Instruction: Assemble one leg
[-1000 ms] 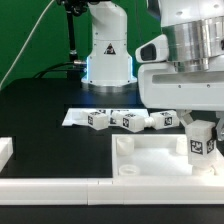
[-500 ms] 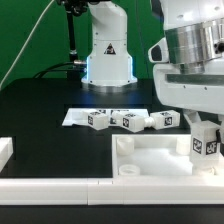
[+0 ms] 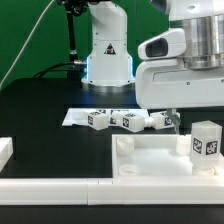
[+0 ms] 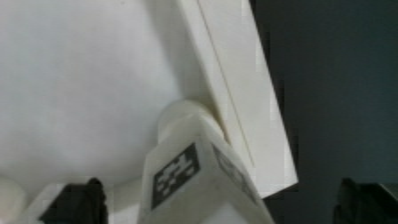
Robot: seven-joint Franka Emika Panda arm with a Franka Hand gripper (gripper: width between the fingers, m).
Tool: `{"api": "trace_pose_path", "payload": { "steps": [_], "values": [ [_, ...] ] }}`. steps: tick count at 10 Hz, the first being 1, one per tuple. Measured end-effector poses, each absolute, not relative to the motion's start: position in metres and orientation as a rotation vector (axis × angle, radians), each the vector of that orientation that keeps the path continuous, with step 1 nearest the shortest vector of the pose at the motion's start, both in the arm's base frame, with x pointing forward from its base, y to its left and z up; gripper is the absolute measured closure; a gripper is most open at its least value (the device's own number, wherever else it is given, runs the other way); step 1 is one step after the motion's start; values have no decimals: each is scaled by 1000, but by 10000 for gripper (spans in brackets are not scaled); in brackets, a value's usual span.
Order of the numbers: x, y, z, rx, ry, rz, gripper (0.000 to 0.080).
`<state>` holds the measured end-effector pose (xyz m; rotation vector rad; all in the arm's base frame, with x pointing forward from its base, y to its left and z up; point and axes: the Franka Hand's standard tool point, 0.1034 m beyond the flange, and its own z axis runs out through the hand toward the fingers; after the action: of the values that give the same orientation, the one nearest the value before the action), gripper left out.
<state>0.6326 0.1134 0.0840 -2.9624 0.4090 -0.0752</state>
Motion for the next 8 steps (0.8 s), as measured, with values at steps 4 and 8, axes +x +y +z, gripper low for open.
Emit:
{"api": "trace_pose_path", "payload": {
  "steps": [4,8],
  "values": [
    [645,110,82,-3026,-489,-107,151],
    [645,111,82,-3046,-255,-99,410]
  ]
}}
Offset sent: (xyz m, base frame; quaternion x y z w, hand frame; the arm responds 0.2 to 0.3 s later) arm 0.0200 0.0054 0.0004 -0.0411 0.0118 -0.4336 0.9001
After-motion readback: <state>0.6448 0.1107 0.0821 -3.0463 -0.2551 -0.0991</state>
